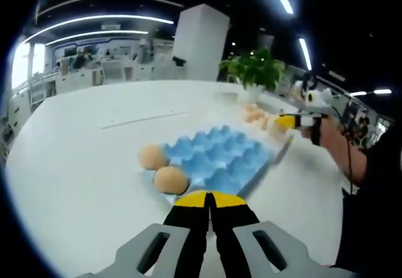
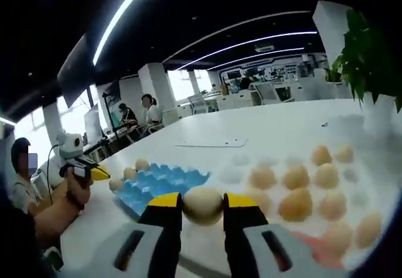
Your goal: Pick up the eggs on the table and place them into the egg tray on the table
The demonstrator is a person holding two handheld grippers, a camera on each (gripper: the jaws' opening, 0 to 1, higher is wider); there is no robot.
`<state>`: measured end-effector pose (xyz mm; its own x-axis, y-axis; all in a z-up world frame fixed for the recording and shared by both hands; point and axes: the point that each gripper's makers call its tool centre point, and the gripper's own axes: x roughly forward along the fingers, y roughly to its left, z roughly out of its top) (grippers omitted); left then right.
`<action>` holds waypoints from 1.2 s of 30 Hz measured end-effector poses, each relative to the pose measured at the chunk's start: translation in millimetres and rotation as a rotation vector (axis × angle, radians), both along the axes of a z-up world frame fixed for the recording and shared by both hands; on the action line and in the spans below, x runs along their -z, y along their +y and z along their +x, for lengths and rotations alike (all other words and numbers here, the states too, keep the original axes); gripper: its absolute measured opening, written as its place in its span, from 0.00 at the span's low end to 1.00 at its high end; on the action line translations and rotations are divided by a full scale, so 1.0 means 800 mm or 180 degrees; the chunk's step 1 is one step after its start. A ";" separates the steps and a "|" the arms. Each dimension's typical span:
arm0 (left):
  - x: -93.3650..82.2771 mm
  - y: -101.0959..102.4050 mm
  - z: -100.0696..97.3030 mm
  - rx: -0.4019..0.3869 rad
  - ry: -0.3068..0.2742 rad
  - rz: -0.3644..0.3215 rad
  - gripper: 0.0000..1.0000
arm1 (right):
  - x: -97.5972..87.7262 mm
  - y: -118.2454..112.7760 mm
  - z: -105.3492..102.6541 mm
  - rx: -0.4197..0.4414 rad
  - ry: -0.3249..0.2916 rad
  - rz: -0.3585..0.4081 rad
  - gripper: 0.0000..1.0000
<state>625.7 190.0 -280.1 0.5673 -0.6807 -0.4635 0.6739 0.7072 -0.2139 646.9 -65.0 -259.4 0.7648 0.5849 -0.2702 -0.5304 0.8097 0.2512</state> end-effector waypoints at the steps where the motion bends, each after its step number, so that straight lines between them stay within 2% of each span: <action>1: 0.000 0.000 0.000 -0.0001 -0.0001 -0.0001 0.01 | -0.001 0.004 0.000 -0.0017 0.0002 -0.0003 0.26; 16: -0.001 -0.001 0.002 0.0010 0.0002 0.0011 0.01 | -0.008 0.059 0.006 -0.0316 -0.0033 -0.0117 0.26; 36: -0.002 0.000 0.005 0.0020 0.0005 0.0008 0.01 | -0.005 0.132 0.012 -0.0669 -0.0011 -0.0204 0.26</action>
